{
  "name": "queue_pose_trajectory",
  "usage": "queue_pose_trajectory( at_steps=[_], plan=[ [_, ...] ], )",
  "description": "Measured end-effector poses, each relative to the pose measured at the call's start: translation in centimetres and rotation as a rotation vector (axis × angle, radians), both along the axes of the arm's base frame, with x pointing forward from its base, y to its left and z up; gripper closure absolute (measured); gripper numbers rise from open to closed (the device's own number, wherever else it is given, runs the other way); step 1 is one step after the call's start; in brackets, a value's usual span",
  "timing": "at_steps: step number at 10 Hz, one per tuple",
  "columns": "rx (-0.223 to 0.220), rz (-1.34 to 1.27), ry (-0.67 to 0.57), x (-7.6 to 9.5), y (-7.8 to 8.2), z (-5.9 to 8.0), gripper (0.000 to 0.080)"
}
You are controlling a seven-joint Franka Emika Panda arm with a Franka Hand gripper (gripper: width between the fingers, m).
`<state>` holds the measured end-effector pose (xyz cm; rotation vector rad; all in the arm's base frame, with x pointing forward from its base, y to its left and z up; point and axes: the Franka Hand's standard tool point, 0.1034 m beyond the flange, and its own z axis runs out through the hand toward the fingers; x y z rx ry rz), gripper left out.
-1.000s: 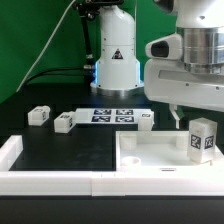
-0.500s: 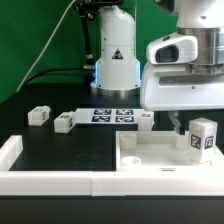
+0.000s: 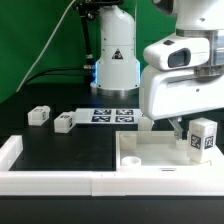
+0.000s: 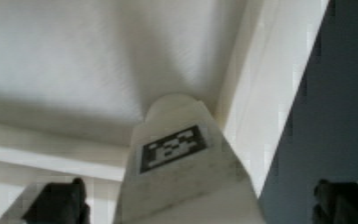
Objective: Assemble one leg
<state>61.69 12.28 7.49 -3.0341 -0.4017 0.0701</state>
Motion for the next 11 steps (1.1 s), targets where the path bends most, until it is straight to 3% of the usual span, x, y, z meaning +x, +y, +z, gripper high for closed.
queue_pose_trajectory(
  at_steps=[1, 2, 3, 5, 11],
  plan=[
    [0.0, 0.0, 0.0, 0.0, 0.0, 0.0, 0.0281],
    [0.0, 0.0, 0.0, 0.0, -0.01, 0.0, 0.0419],
    [-0.003, -0.015, 0.0, 0.05, -0.27, -0.03, 0.0505],
    [-0.004, -0.093, 0.007, 0.05, -0.41, -0.06, 0.0505],
    [-0.016, -0.951, 0.075, 0.07, -0.48, -0.29, 0.0505]
  ],
)
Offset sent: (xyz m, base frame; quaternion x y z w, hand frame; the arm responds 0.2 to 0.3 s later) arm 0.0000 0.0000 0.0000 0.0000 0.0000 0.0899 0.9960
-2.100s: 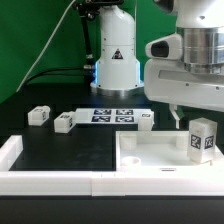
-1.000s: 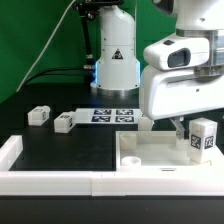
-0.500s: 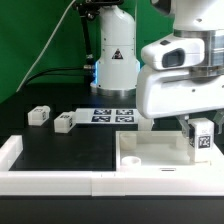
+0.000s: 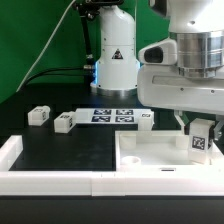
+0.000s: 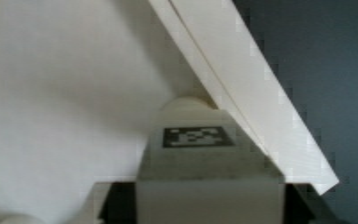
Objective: Assemble one leg
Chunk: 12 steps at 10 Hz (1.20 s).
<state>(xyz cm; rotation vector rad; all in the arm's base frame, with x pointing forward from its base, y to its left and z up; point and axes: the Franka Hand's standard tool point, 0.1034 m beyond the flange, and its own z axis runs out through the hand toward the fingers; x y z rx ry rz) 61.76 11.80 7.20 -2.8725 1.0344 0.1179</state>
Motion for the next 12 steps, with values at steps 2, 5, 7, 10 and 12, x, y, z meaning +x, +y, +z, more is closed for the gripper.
queue_pose_trajectory(
  at_steps=[2, 5, 7, 10, 12],
  plan=[
    [-0.008, -0.244, 0.027, -0.03, 0.18, -0.03, 0.0505],
    [-0.005, -0.405, 0.046, 0.0, 0.33, 0.0, 0.0505],
    [-0.002, -0.35, 0.04, -0.02, 0.47, 0.01, 0.0499],
    [0.002, 0.032, 0.0, 0.01, 0.87, 0.22, 0.0183],
    [-0.003, 0.309, -0.027, -0.05, 0.98, 0.19, 0.016]
  ],
)
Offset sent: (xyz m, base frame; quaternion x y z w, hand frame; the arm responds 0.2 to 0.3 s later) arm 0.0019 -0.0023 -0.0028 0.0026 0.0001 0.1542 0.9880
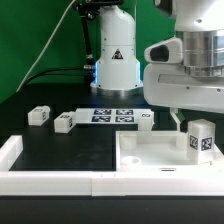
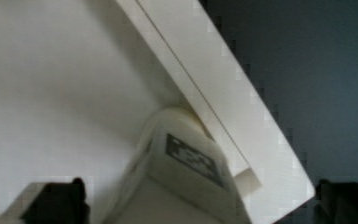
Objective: Assemble one leg
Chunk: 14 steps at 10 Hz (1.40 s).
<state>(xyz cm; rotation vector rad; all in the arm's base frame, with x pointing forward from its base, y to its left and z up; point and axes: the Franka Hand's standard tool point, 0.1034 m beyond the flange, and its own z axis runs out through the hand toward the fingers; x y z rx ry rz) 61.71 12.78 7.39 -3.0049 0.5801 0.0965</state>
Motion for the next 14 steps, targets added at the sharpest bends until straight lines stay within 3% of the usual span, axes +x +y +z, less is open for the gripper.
queue_pose_trajectory(
  at_steps=[5, 8, 10, 12, 14],
  plan=[
    [0.007, 0.594, -0.053, 0.11, -0.38, -0.04, 0.0151],
    [0.009, 0.623, -0.055, 0.09, -0.41, -0.06, 0.0176],
    [0.006, 0.572, -0.051, 0.13, -0.57, -0.07, 0.0505],
    [0.006, 0.539, -0.048, 0.13, -0.74, -0.11, 0.0505],
    [0.008, 0.066, -0.022, 0.2, -0.96, -0.15, 0.0505]
  ],
)
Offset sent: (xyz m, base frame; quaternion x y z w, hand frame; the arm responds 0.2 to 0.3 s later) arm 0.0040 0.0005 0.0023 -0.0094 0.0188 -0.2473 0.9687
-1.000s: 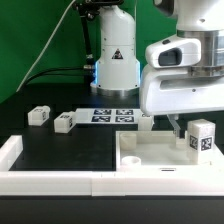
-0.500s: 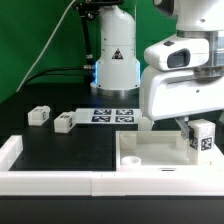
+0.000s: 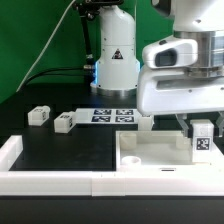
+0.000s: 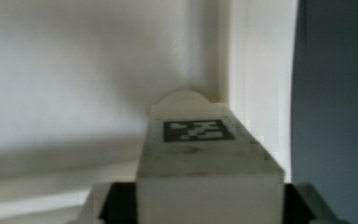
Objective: Assemble one leg
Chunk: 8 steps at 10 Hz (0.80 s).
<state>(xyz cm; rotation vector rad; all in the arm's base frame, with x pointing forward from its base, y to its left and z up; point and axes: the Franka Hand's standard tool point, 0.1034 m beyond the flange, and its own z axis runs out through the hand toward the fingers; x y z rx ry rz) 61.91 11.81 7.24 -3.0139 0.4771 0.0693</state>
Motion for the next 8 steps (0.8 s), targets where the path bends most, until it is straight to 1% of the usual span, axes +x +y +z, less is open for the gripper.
queue_pose_trajectory(
  at_steps=[2, 4, 7, 8],
  plan=[
    [0.013, -0.298, 0.025, -0.06, -0.2, -0.2, 0.0505],
    [0.011, -0.57, 0.057, -0.05, -0.23, -0.25, 0.0506],
    [0.001, -0.824, 0.084, -0.07, -0.07, -0.25, 0.0506],
    [0.001, -0.828, 0.084, -0.06, -0.09, -0.25, 0.0505]
  ],
)
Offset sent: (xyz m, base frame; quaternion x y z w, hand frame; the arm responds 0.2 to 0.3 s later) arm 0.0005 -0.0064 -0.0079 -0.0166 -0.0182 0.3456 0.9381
